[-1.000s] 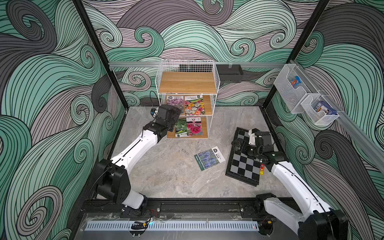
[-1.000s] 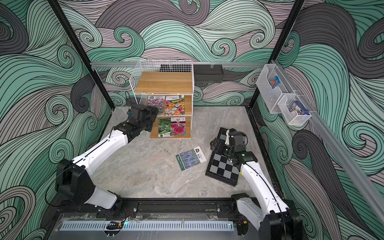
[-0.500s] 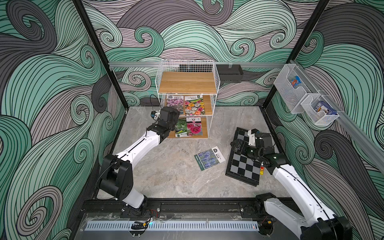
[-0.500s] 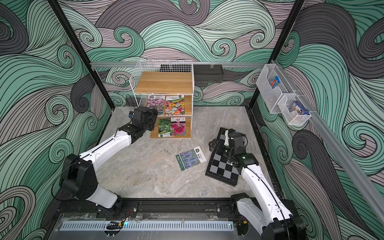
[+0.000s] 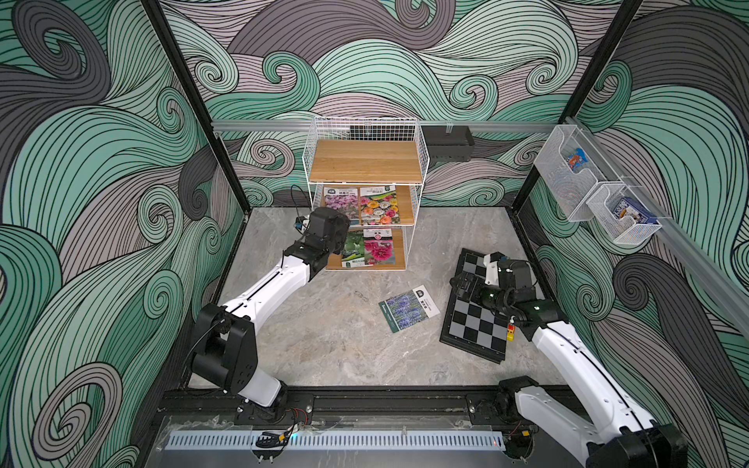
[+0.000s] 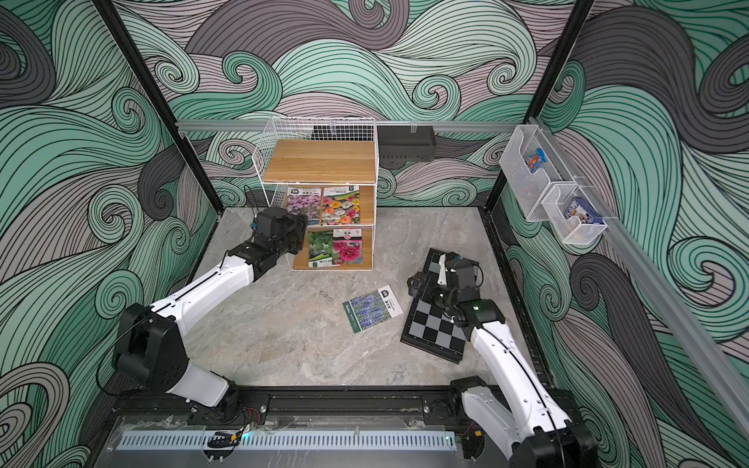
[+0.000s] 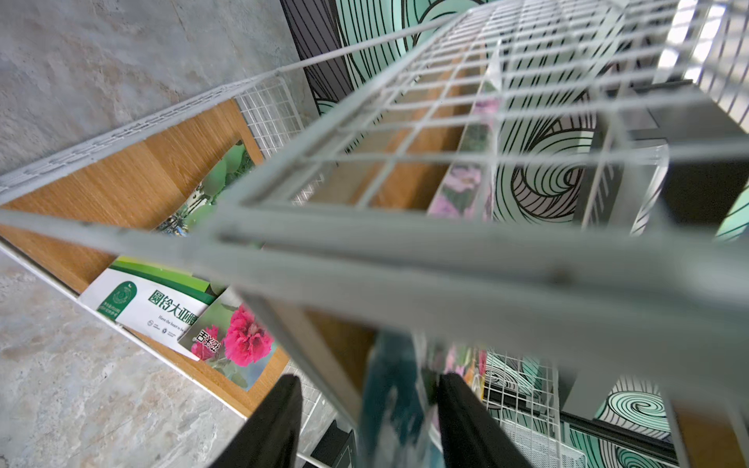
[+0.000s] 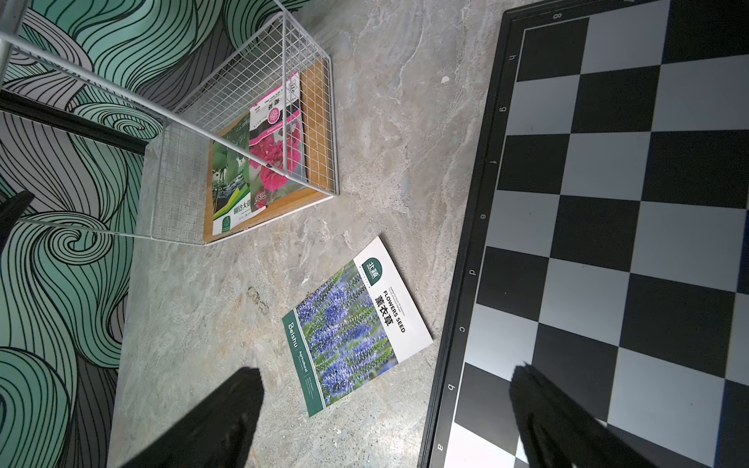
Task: Take the seed bag off the shelf
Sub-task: Pick up the seed packet from the shelf.
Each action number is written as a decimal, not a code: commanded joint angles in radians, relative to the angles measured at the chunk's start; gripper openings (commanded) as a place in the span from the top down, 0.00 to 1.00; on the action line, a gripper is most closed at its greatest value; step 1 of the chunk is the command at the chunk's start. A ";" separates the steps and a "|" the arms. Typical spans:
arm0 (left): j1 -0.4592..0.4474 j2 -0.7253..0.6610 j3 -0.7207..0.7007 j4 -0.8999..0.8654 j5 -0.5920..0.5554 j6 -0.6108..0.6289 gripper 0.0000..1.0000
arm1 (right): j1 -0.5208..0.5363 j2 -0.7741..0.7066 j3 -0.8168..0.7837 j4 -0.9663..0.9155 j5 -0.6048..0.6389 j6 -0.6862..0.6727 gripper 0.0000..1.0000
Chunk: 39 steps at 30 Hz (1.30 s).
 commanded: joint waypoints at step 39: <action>0.028 -0.173 -0.013 -0.119 0.079 0.024 1.00 | 0.018 -0.056 -0.032 -0.012 0.017 0.010 0.01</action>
